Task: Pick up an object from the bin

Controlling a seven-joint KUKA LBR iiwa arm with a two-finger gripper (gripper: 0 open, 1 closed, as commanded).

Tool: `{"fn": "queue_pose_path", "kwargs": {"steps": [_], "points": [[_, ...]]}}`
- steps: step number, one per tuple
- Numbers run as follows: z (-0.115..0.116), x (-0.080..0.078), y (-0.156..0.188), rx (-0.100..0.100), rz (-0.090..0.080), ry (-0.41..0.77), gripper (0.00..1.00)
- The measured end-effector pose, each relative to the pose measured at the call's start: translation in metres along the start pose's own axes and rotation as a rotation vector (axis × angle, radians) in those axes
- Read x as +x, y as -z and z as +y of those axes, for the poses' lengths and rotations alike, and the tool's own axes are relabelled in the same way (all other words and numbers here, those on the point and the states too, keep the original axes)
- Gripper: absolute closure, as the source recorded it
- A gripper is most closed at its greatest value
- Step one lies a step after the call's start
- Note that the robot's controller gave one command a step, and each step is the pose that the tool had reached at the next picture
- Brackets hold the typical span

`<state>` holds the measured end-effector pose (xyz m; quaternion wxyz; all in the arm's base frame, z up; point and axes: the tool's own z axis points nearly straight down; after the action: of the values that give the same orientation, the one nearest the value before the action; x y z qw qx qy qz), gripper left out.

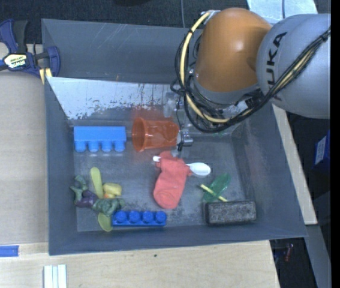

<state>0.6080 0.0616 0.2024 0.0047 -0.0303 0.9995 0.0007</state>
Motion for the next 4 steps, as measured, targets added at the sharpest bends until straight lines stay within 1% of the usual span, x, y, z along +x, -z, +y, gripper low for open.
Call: {"fn": "queue_pose_path", "kwargs": {"steps": [1, 2, 3, 4], "points": [[0.009, 0.012, -0.048, 0.0, -0.005, 0.01, 0.0], [-0.008, 0.01, -0.108, -0.002, -0.018, -0.026, 0.0], [-0.027, 0.011, -0.128, 0.001, -0.015, 0.257, 1.0], [-0.027, 0.022, -0.135, -0.002, 0.029, 0.261, 0.0]]}}
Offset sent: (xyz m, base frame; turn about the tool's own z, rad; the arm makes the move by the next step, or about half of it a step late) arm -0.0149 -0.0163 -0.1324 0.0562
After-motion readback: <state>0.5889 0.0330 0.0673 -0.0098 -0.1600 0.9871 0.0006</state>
